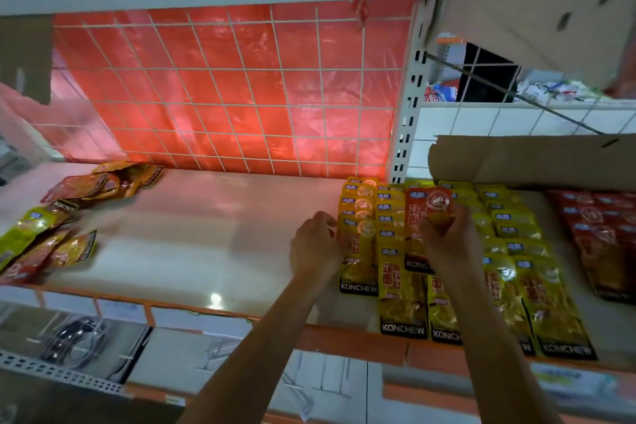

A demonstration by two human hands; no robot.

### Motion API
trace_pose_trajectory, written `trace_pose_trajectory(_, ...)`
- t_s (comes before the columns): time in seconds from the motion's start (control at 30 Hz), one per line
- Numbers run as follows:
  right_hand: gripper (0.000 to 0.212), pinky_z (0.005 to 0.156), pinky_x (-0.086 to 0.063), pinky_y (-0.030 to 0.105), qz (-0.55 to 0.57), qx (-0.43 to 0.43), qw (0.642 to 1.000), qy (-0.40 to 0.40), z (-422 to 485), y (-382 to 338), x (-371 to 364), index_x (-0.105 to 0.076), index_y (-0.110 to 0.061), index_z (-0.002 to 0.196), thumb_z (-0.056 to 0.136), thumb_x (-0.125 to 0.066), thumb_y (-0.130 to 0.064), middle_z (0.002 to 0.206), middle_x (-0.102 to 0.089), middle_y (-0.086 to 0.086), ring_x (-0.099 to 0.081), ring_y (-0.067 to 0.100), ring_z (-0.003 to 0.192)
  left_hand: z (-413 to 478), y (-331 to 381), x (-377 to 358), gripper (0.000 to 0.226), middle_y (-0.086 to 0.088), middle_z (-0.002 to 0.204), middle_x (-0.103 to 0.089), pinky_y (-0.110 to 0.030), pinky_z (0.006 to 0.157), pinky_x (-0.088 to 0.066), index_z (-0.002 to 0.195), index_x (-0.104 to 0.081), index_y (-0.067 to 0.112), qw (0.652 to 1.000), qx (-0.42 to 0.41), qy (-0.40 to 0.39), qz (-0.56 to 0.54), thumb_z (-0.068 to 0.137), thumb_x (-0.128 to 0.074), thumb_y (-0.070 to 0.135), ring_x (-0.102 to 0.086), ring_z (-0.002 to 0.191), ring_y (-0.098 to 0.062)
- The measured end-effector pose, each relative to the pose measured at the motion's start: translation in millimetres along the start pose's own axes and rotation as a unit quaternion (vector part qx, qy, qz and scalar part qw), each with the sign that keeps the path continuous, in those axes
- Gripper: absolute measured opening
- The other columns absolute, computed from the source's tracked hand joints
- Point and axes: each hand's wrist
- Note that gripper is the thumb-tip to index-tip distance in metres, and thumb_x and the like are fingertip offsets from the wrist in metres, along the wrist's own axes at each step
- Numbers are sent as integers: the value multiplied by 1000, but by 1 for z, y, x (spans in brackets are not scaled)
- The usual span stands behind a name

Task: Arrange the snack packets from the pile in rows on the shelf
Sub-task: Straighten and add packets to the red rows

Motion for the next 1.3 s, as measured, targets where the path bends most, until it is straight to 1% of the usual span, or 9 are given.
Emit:
trace_pose_trajectory(0.17,27,52,-33,20,-1,10,1000,-2,2,8,23,-46,-17,112,89,-59,-17,77,-55,-9,-49,6,65,-12,37,-12,25,-4,106,-61,-32,80,-46,113,-62,17,991,-111,59,-35,89,-61,27,-60,96,-22)
trace_pose_trajectory(0.37,27,59,-39,26,0,22,1000,20,5,25,63,-55,-12,114,88,-59,-19,79,-59,-7,-56,10,70,-40,101,-49,32,0,107,-70,-23,78,-46,124,-58,17,974,-187,-23,-125,94,-59,28,-65,94,-15)
trace_pose_trajectory(0.5,35,79,-50,37,4,2,1000,25,11,40,98,-54,-15,122,89,-58,-25,102,-66,5,-62,24,95,-60,142,-77,47,3,103,-69,-26,79,-53,137,-47,32,956,-190,-89,-205,92,-61,30,-67,88,-11)
trace_pose_trajectory(0.63,35,69,-43,27,-45,-2,998,35,16,56,138,-52,-13,128,94,-52,-20,107,-64,7,-60,24,92,-74,175,-105,53,13,112,-64,-18,79,-52,135,-44,46,944,-170,-150,-239,90,-65,30,-64,97,-6)
trace_pose_trajectory(0.73,32,73,-43,31,-76,-1,996,46,22,75,164,-56,-9,122,94,-53,-23,107,-67,13,-61,31,97,-81,194,-126,40,11,122,-63,1,76,-40,126,-59,34,940,-186,-164,-235,89,-67,24,-59,108,-3)
trace_pose_trajectory(0.87,30,72,-37,31,-142,30,986,76,29,101,192,-60,-8,116,91,-54,-25,105,-65,15,-58,35,100,-92,215,-152,32,9,116,-67,4,68,-37,118,-67,25,943,-188,-157,-226,87,-69,19,-58,90,5)
trace_pose_trajectory(1.0,22,79,-38,34,-188,62,971,136,30,121,214,-65,-11,109,90,-55,-18,108,-63,13,-54,33,103,-98,226,-183,28,9,99,-67,-1,63,-41,114,-69,22,957,-165,-164,-173,89,-65,10,-60,75,8)
trace_pose_trajectory(1.13,30,95,-38,33,-201,57,967,146,34,135,227,-63,-10,117,88,-56,-12,123,-61,10,-52,29,116,-100,235,-199,31,-1,106,-71,-22,80,-53,112,-70,17,960,-185,-169,-125,85,-65,3,-67,94,-13)
trace_pose_trajectory(1.3,35,97,-39,34,-190,42,972,132,34,139,235,-59,-12,125,91,-55,-16,131,-57,6,-49,27,121,-104,242,-195,29,-3,112,-71,5,66,-33,115,-70,16,951,-263,-141,-75,87,-67,7,-63,96,-8)
Point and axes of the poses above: each hand's wrist, its own z-axis towards the middle knuckle, its own x-axis out of the back of the hand, y = z × x
